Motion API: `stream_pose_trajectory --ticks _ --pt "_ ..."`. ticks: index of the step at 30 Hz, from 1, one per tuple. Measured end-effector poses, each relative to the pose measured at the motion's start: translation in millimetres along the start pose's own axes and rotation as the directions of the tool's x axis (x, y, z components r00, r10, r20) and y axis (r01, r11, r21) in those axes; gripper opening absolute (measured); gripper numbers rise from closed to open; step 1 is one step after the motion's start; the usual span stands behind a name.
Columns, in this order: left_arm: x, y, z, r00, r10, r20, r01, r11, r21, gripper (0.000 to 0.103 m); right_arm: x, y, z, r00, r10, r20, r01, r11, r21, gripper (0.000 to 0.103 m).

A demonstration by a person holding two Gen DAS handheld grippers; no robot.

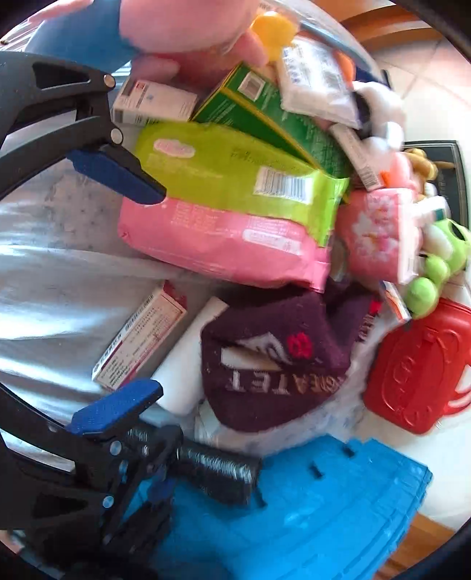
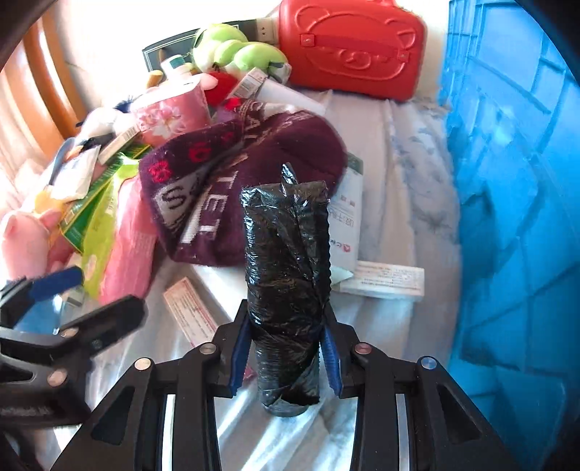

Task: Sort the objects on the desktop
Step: 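Hold the black roll up with the right tool while the left tool reaches toward the pile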

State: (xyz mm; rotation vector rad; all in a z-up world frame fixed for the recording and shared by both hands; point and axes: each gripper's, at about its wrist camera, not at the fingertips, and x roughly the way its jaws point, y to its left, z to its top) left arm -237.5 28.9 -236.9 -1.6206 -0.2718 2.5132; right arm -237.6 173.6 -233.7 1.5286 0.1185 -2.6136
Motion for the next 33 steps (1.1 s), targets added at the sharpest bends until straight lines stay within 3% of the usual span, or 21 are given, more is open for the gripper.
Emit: stream_pose_trajectory --ticks 1,3,6,7,8,11,14,15,16,18,19,21,26,30,33 --pt "8.6 2.2 1.1 0.999 -0.017 -0.044 0.016 0.999 -0.032 0.089 -1.2 -2.4 -0.9 1.0 -0.013 0.01 0.013 1.0 0.005 0.034" --pt "12.4 -3.5 0.8 0.999 0.001 -0.036 -0.002 1.0 -0.031 0.09 -6.2 0.7 -3.1 0.999 -0.035 0.022 0.035 0.999 -0.006 0.034" --pt "25.3 -33.3 -3.7 0.984 0.176 -0.039 -0.172 0.981 0.095 0.093 -15.6 3.8 -4.7 0.995 -0.08 0.062 0.082 0.996 -0.02 0.035" --pt "32.6 -41.1 -5.4 0.979 0.199 -0.039 -0.193 0.973 0.124 0.103 -16.1 2.5 -4.9 0.994 -0.09 0.062 0.091 0.996 -0.015 0.035" --pt "36.8 -47.3 -7.8 0.975 0.219 -0.025 -0.213 0.966 0.145 0.103 -14.3 2.8 -5.0 0.994 -0.093 0.059 0.095 0.995 -0.02 0.035" --pt "33.4 -48.8 -13.4 0.981 0.193 -0.001 -0.191 0.97 0.148 0.103 -7.3 -0.8 -6.8 1.0 -0.02 0.024 0.019 1.0 0.012 0.034" --pt "24.2 -33.1 -22.9 0.986 0.16 -0.043 -0.149 0.97 0.19 0.102 -8.6 3.1 -11.1 0.999 -0.023 0.023 0.024 1.0 -0.005 0.034" --pt "19.8 -24.1 -28.4 0.983 0.178 -0.052 -0.165 0.967 0.194 0.098 -10.2 5.2 -12.9 1.0 -0.02 0.023 0.02 1.0 -0.012 0.034" --pt "20.2 -10.7 -35.5 0.969 0.234 -0.079 -0.215 0.956 0.2 0.087 -11.5 6.3 -14.6 1.0 -0.015 0.02 0.015 1.0 -0.014 0.034" --pt "16.8 24.1 -43.8 0.975 0.19 -0.116 -0.177 0.977 0.116 0.087 -14.5 6.8 -18.3 1.0 0.0 0.016 0.0 1.0 -0.012 0.035" --pt "11.9 36.1 -44.9 0.972 0.205 -0.116 -0.196 0.977 0.087 0.084 -16.0 7.9 -20.2 1.0 -0.003 0.015 0.003 1.0 -0.02 0.035" --pt "2.5 47.4 -45.2 0.982 0.161 -0.102 -0.156 0.986 0.057 0.079 -14.3 14.2 -21.7 0.999 -0.032 0.002 0.033 0.998 -0.051 0.035" --pt "-21.5 45.8 -47.8 0.994 0.101 -0.032 -0.098 0.992 0.079 0.074 -35.9 35.7 -31.0 0.997 0.077 0.013 -0.076 0.995 -0.066 0.034" --pt "-27.4 26.1 -48.4 1.0 0.013 -0.021 -0.011 0.995 0.1 0.073 -53.6 46.9 -47.6 1.0 -0.023 0.011 0.023 0.996 -0.089 0.034" --pt "-23.4 -19.3 -55.2 0.998 -0.053 -0.03 0.056 0.994 0.098 0.072 -60.6 38.8 -66.4 0.995 -0.097 -0.024 0.096 0.994 -0.053 0.034"
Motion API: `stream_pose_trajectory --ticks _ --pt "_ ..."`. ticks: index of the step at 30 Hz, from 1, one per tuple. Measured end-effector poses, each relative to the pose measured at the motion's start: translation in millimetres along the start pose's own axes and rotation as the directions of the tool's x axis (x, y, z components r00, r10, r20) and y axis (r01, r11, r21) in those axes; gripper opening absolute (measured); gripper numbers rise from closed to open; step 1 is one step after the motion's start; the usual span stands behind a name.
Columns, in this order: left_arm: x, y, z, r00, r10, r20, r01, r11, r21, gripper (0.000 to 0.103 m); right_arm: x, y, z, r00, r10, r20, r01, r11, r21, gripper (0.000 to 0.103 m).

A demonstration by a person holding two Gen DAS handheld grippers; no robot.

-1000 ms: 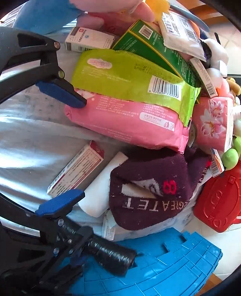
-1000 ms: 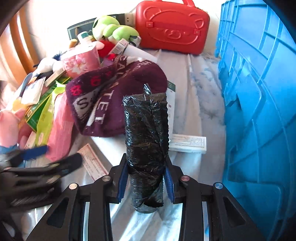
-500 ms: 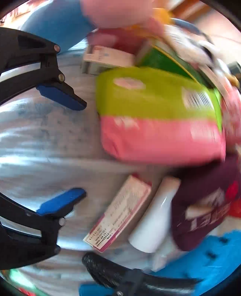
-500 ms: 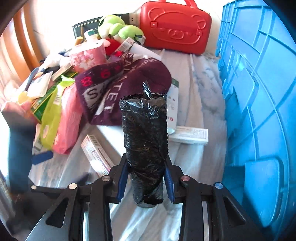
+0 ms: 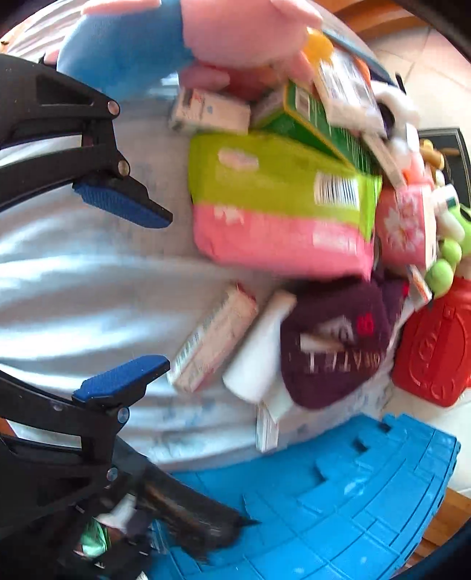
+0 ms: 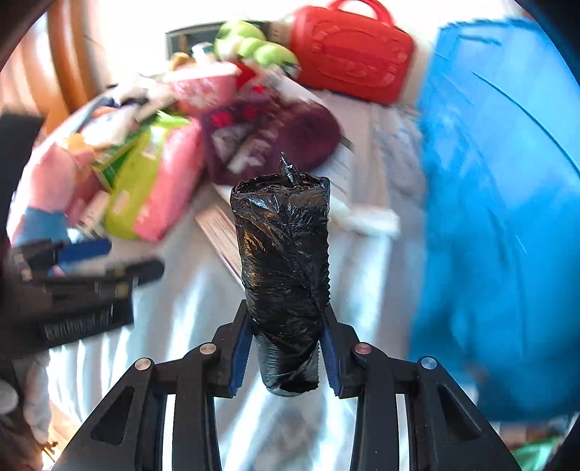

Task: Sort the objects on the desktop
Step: 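Hold the black roll up with the right tool while the left tool reaches toward the pile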

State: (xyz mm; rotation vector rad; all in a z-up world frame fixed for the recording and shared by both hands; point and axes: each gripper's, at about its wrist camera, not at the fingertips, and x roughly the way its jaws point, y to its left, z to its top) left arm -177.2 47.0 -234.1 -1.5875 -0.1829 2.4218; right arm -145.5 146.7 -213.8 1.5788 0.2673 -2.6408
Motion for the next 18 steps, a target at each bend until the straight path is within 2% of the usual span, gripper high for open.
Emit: stream_pose_trajectory --ticks 2,3,5,6,7,8,9,11,13,14,17,18 --pt "18.8 -24.1 19.4 0.999 -0.037 -0.001 0.037 0.999 -0.013 0.072 1.3 -10.0 -12.0 0.999 -0.031 -0.017 0.032 0.999 0.04 0.034" --pt "27.4 -34.7 34.9 0.999 -0.03 0.015 0.03 0.999 -0.015 0.072 5.0 -15.8 -15.8 0.999 -0.049 -0.02 0.05 0.997 0.056 0.034" --pt "42.9 -63.2 39.4 0.999 0.002 0.033 -0.001 1.0 -0.015 0.073 14.9 -17.7 -21.0 0.998 -0.059 -0.004 0.059 0.997 0.047 0.034" --pt "53.3 -65.4 41.5 1.0 0.018 0.016 -0.018 1.0 -0.02 0.073 17.5 -15.8 -21.2 0.997 -0.073 0.008 0.072 0.997 0.04 0.034" --pt "61.3 -69.6 44.8 0.999 0.038 -0.025 -0.038 0.999 -0.024 0.079 21.3 -13.9 -20.0 0.996 -0.091 0.018 0.091 0.995 0.034 0.034" --pt "58.2 -75.0 47.6 0.999 0.052 0.0 -0.052 0.998 -0.023 0.083 25.4 -15.9 -18.0 0.994 -0.102 0.03 0.1 0.994 0.051 0.034" --pt "64.8 -78.7 47.3 0.995 0.104 0.005 -0.104 0.995 -0.007 0.084 30.0 -18.5 -16.4 0.993 -0.11 0.036 0.107 0.992 0.065 0.034" --pt "69.1 -76.4 45.1 0.993 0.115 0.005 -0.115 0.993 -0.014 0.073 39.0 -18.6 -12.7 0.995 -0.094 0.028 0.093 0.995 0.035 0.034" --pt "67.5 -65.7 37.5 0.996 0.093 -0.013 -0.093 0.995 -0.036 0.056 43.2 -16.2 -10.9 0.999 -0.048 0.021 0.048 0.999 -0.003 0.034" --pt "63.5 -59.3 31.8 0.996 0.087 -0.01 -0.088 0.995 -0.048 0.055 45.9 -16.2 -9.4 1.0 -0.019 0.013 0.019 1.0 -0.014 0.034" --pt "64.7 -42.6 9.4 0.985 0.167 -0.042 -0.169 0.985 -0.035 0.029 54.6 -20.2 -2.5 0.995 0.099 -0.02 -0.099 0.995 -0.017 0.034" --pt "64.9 -40.2 4.5 0.981 0.192 -0.019 -0.192 0.981 -0.024 0.025 56.4 -20.2 -0.3 0.992 0.122 -0.025 -0.122 0.992 -0.021 0.034"
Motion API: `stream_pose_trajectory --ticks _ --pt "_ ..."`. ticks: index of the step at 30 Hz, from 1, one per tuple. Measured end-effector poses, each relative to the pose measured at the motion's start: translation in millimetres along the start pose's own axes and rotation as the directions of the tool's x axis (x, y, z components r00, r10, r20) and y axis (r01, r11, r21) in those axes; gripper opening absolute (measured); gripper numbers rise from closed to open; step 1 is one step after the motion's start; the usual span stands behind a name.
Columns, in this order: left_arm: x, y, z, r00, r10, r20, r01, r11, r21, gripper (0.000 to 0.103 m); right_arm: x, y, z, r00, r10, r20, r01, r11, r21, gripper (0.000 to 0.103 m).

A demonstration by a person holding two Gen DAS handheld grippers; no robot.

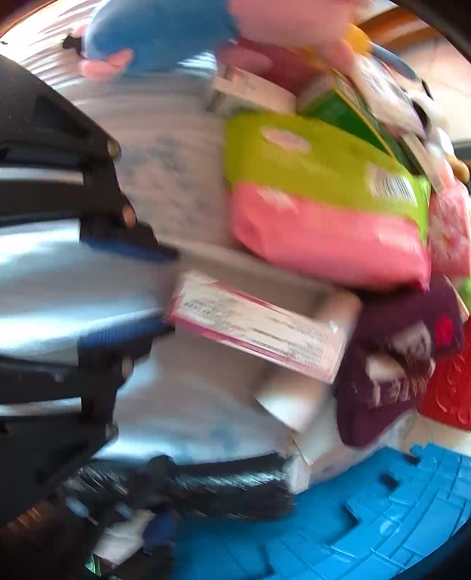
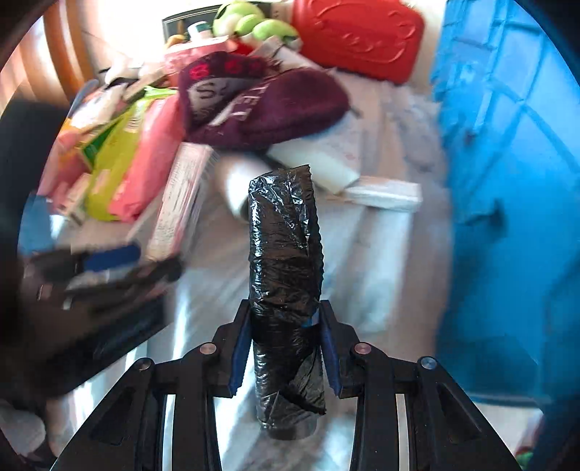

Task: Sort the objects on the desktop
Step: 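Hold the black roll up with the right tool while the left tool reaches toward the pile, then grasp the white-and-red medicine box with the left tool, then carry the medicine box with the left tool while the right tool carries the black roll into the crate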

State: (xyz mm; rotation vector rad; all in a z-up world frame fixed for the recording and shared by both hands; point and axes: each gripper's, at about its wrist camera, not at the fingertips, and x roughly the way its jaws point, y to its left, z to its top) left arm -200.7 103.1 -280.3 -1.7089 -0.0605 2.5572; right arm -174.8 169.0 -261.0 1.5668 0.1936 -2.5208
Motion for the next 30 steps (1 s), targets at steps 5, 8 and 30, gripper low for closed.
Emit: stream_pose_trajectory --ticks 5,8,30 --pt "13.6 -12.9 4.7 0.999 -0.047 0.021 0.047 0.999 -0.017 0.025 13.7 2.4 13.6 0.997 0.074 -0.025 -0.074 0.997 -0.024 0.034" --pt "19.0 -35.4 15.9 0.998 -0.016 0.059 0.013 0.999 0.043 0.027 18.9 -0.2 18.9 0.996 0.082 -0.031 -0.083 0.996 -0.032 0.034" --pt "27.3 -63.4 60.1 0.977 -0.081 0.196 0.066 0.994 0.083 0.028 -17.5 -0.3 57.0 0.995 0.041 0.094 -0.04 0.999 -0.017 0.034"
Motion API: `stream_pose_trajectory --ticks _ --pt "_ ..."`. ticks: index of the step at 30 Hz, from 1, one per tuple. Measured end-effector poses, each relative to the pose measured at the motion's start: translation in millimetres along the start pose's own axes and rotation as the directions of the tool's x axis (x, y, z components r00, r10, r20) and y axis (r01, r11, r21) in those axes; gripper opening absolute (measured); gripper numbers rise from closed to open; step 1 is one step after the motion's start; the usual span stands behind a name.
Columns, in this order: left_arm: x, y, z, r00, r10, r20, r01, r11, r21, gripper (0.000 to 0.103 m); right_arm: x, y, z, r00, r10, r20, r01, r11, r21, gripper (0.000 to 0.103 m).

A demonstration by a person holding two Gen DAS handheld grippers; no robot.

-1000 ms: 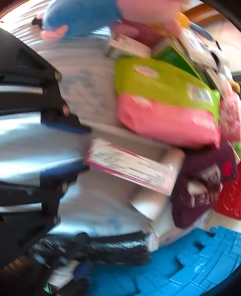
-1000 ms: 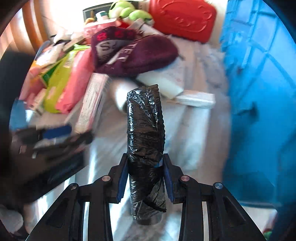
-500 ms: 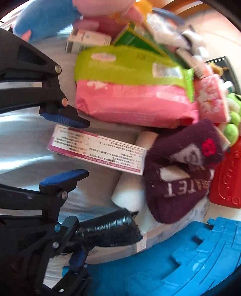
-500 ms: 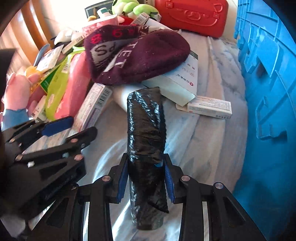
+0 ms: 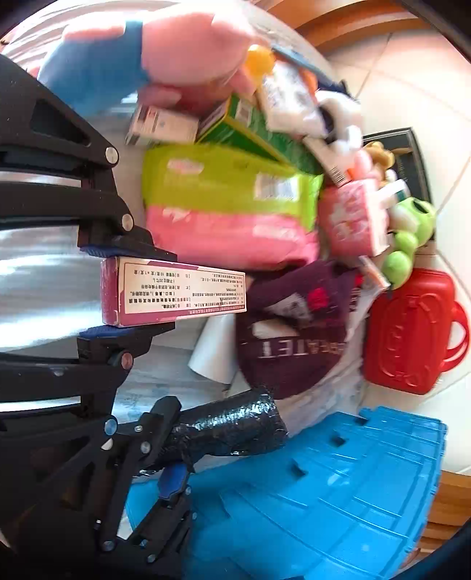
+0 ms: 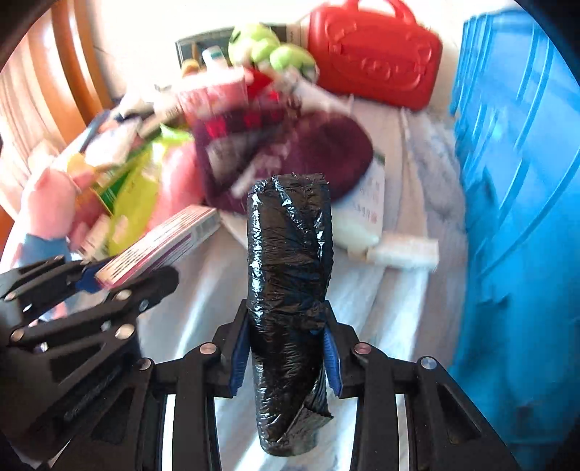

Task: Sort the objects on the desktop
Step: 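Carry the medicine box with the left tool while the right tool carries the black roll into the crate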

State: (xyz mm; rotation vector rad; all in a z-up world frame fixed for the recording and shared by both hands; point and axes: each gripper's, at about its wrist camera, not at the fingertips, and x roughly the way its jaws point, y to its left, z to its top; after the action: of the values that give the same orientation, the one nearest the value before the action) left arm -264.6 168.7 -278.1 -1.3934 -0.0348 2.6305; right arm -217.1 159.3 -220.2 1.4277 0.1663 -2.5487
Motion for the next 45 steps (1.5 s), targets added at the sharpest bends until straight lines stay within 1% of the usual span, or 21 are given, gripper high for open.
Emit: stream_pose_trajectory --ticks 1,2,3,4,8,10,12,14,16,20,23,25,28,30,33,35,39,41,43,44,45 --pt "-6.1 0.5 4.2 1.0 0.003 0.017 -0.003 1.0 0.007 0.028 -12.2 5.3 2.7 1.0 0.001 0.02 -0.001 1.0 0.001 0.034" --pt "-21.3 13.8 3.6 0.999 0.006 0.035 -0.007 1.0 0.013 0.028 -22.8 6.8 9.3 0.999 0.002 0.047 -0.003 1.0 0.003 0.034" --pt "-39.9 41.3 7.7 0.998 0.004 0.055 -0.005 1.0 0.017 0.028 -40.5 17.8 6.1 0.998 -0.001 0.067 0.001 1.0 0.002 0.034" --pt "-74.1 55.4 31.4 0.997 0.003 0.074 -0.005 1.0 0.021 0.028 -52.8 21.9 10.7 0.996 -0.001 0.094 0.001 1.0 0.0 0.034" --pt "-178.4 109.8 17.6 0.986 -0.012 0.168 0.004 0.999 0.046 0.028 -109.1 40.2 30.7 0.978 -0.015 0.21 0.013 1.0 0.012 0.034" --pt "-199.9 109.5 29.0 0.976 -0.028 0.218 0.014 0.998 0.067 0.028 -134.5 46.6 40.7 0.966 -0.025 0.256 0.018 0.999 0.029 0.034" --pt "-225.2 108.2 42.3 0.962 -0.055 0.269 0.031 0.995 0.089 0.028 -163.5 47.1 48.1 0.949 -0.046 0.313 0.032 0.998 0.05 0.034" --pt "-247.5 100.9 54.8 0.944 -0.088 0.316 0.053 0.991 0.119 0.028 -195.2 44.5 54.6 0.928 -0.061 0.367 0.035 0.997 0.076 0.034" --pt "-269.3 83.0 66.2 0.921 -0.119 0.37 0.064 0.985 0.159 0.028 -223.6 37.0 56.6 0.906 -0.081 0.415 0.044 0.994 0.098 0.034" --pt "-301.1 39.5 81.9 0.886 -0.197 0.421 0.112 0.969 0.219 0.028 -282.7 8.7 56.5 0.85 -0.158 0.503 0.098 0.985 0.145 0.034" --pt "-317.2 0.7 87.4 0.866 -0.242 0.438 0.138 0.957 0.255 0.028 -317.0 -25.9 50.6 0.807 -0.228 0.545 0.144 0.971 0.193 0.034" --pt "-323.3 -29.8 91.3 0.853 -0.267 0.448 0.155 0.95 0.271 0.028 -334.6 -51.7 43.7 0.785 -0.271 0.557 0.172 0.959 0.223 0.034" --pt "-325.7 -75.3 96.5 0.842 -0.291 0.454 0.174 0.944 0.282 0.028 -352.0 -103.4 30.3 0.77 -0.319 0.553 0.202 0.943 0.263 0.034" --pt "-322.6 -107.8 99.8 0.842 -0.298 0.45 0.179 0.941 0.288 0.028 -359.1 -143.0 20.0 0.764 -0.351 0.542 0.229 0.932 0.28 0.034" --pt "-314.5 -150.5 101.5 0.853 -0.299 0.427 0.186 0.94 0.286 0.028 -358.3 -187.2 9.6 0.766 -0.381 0.517 0.262 0.921 0.289 0.034" --pt "-308.5 -174.7 100.4 0.866 -0.296 0.403 0.184 0.938 0.292 0.028 -353.8 -221.1 -0.7 0.777 -0.4 0.487 0.284 0.912 0.295 0.034" --pt "-299.2 -212.0 95.0 0.891 -0.25 0.378 0.137 0.944 0.3 0.028 -335.8 -265.8 -8.5 0.807 -0.401 0.434 0.291 0.909 0.299 0.034" --pt "-291.8 -223.7 94.1 0.907 -0.231 0.352 0.126 0.947 0.297 0.038 -326.3 -281.6 -13.0 0.82 -0.399 0.411 0.288 0.907 0.307 0.035" --pt "-288.0 -232.7 92.2 0.916 -0.202 0.347 0.097 0.95 0.297 0.072 -321.2 -293.4 -19.3 0.823 -0.407 0.396 0.292 0.902 0.319 0.039" --pt "-289.8 -235.2 90.1 0.915 -0.194 0.354 0.087 0.951 0.297 0.076 -322.1 -299.3 -22.7 0.818 -0.414 0.401 0.296 0.899 0.323 0.05" --pt "-291.4 -236.6 87.8 0.91 -0.193 0.367 0.082 0.951 0.297 0.079 -324.3 -302.1 -26.1 0.814 -0.417 0.405 0.298 0.898 0.325 0.067"
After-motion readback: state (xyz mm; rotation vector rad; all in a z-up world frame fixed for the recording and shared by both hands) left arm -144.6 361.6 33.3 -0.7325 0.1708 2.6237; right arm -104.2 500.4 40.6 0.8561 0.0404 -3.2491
